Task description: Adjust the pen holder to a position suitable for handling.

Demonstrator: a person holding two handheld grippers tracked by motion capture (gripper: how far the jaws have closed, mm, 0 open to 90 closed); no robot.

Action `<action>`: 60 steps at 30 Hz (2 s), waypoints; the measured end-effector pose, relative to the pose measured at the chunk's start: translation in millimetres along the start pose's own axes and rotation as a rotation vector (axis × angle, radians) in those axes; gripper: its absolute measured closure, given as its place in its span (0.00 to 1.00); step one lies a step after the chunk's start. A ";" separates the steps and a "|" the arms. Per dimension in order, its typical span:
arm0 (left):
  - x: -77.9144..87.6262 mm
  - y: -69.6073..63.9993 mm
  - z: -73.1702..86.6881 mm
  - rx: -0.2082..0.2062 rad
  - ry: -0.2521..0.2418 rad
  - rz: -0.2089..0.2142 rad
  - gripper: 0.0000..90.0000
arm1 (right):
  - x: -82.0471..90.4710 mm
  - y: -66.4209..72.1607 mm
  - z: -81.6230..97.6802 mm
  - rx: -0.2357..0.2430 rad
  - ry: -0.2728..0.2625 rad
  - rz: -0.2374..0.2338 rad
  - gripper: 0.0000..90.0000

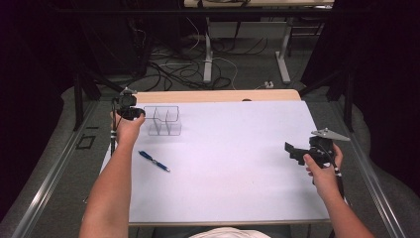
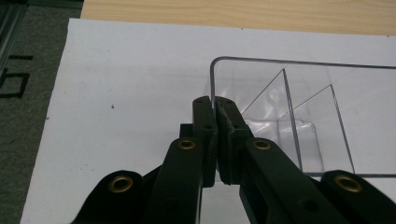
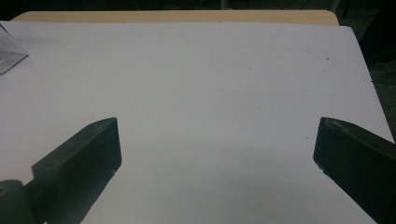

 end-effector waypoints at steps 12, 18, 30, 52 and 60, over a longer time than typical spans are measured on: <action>5.9 -25.9 12.7 0.003 0.037 -0.007 0.98 | -0.3 1.4 0.3 0.002 0.004 -0.004 0.01; 7.9 -45.1 18.1 0.016 0.061 -0.011 0.98 | -1.2 1.4 0.6 0.013 0.009 -0.007 0.01; 6.6 -89.4 27.5 0.035 0.054 -0.004 0.98 | -2.6 2.0 1.7 0.015 0.014 -0.010 0.01; 6.3 -168.4 47.2 0.005 0.075 0.100 0.96 | -4.6 3.1 3.7 0.018 0.026 -0.016 0.01; 8.6 -164.6 51.3 -0.012 0.089 0.145 0.94 | -6.4 4.8 4.6 0.012 0.035 -0.019 0.01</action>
Point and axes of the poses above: each handheld gripper's, and its own axes: x roughly backward along the jaws, z roughly out of its underside, y roughly to its left, the point moved 4 cm from there along -x, roughly forward along the jaws, and after that the axes turned 11 degrees about y, right-handed, at the moved point
